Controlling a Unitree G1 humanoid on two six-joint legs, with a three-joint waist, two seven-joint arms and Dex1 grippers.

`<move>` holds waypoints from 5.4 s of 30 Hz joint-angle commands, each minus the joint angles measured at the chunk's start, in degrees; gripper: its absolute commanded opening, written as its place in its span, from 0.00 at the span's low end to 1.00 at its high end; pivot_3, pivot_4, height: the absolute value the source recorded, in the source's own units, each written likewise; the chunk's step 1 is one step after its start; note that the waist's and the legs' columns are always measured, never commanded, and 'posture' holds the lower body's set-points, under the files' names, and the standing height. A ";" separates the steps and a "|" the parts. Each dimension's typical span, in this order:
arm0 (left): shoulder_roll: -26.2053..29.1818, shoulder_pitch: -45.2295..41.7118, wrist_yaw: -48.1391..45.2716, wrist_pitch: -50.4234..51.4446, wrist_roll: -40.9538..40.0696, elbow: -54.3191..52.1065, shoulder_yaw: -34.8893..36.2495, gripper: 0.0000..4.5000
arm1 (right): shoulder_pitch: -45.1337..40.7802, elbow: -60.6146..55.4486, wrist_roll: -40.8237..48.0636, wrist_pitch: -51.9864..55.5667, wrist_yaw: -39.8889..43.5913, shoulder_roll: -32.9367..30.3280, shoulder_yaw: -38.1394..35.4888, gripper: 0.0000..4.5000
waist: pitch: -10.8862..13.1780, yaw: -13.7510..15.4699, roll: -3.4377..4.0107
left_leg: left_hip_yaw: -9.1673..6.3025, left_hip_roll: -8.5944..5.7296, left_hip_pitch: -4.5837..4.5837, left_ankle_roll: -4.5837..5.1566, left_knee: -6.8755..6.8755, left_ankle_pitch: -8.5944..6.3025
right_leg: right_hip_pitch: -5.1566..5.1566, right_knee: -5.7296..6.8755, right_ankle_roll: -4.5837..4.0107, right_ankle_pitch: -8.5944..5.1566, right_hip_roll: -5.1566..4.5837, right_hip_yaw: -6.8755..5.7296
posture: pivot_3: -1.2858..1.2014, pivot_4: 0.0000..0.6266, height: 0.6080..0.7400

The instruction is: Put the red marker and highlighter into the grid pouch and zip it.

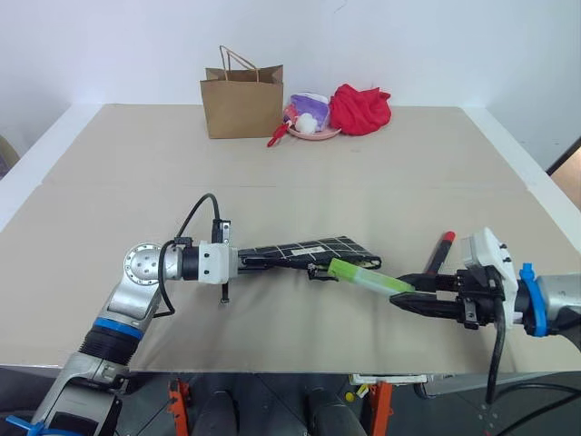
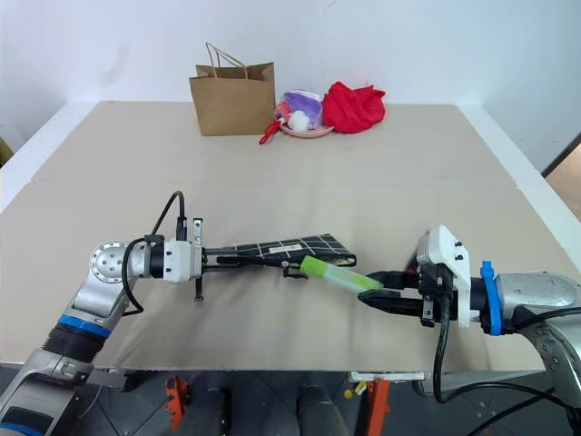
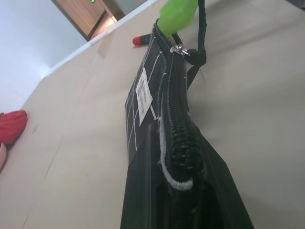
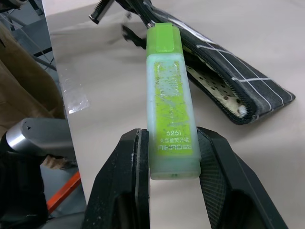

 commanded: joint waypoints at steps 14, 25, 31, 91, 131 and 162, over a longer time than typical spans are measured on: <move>-1.23 1.91 2.42 -0.75 -0.01 -4.25 -0.25 0.00 | -5.56 1.08 4.23 11.46 -2.43 -2.82 3.26 0.23 | 0.00 -0.07 0.00 | 0.00 0.00 0.02 0.00 0.02 0.00 | 0.01 0.00 -0.02 0.01 0.00 0.00 | 0.52 0.24 1.00; -2.26 2.35 3.10 -0.29 0.54 -5.01 -1.03 0.00 | -16.57 1.25 5.68 21.50 -11.42 0.31 11.46 0.23 | 0.00 -0.02 0.00 | 0.00 0.00 0.00 -0.02 0.01 0.01 | -0.02 0.00 -0.09 -0.01 0.00 0.00 | 0.52 0.24 1.00; -2.64 2.14 3.53 -0.16 0.83 -4.91 -1.27 0.00 | -22.23 2.26 6.68 26.30 -16.83 4.67 13.78 0.23 | 0.00 0.00 0.00 | -0.01 0.00 -0.01 -0.02 0.01 0.01 | -0.03 0.00 -0.03 0.03 0.01 0.00 | 0.52 0.24 1.00; -1.54 1.34 4.51 1.04 1.47 -2.28 -0.70 0.00 | -5.82 1.08 -27.39 13.61 -61.92 34.51 3.87 0.14 | -0.13 -0.05 0.02 | -0.29 -0.07 -0.02 0.07 0.00 0.13 | 0.10 0.01 -0.30 0.02 0.02 -0.13 | 0.52 0.24 1.00; -1.19 1.23 4.44 1.19 1.24 -1.91 -0.57 0.00 | -7.84 -1.30 5.33 18.99 -12.37 -4.10 4.07 0.14 | 0.02 0.00 0.19 | -0.29 -0.12 -0.09 0.07 0.01 0.12 | 0.03 0.00 -0.18 -0.03 -0.01 -0.14 | 0.52 0.24 1.00; -0.77 2.86 3.34 1.30 0.52 -2.95 -1.00 0.00 | -25.15 5.18 -7.36 10.17 -11.08 -0.88 21.59 0.14 | 0.03 0.01 0.21 | -0.29 -0.12 -0.11 0.08 -0.04 0.12 | -0.05 0.00 -0.07 0.02 -0.01 -0.14 | 0.52 0.24 1.00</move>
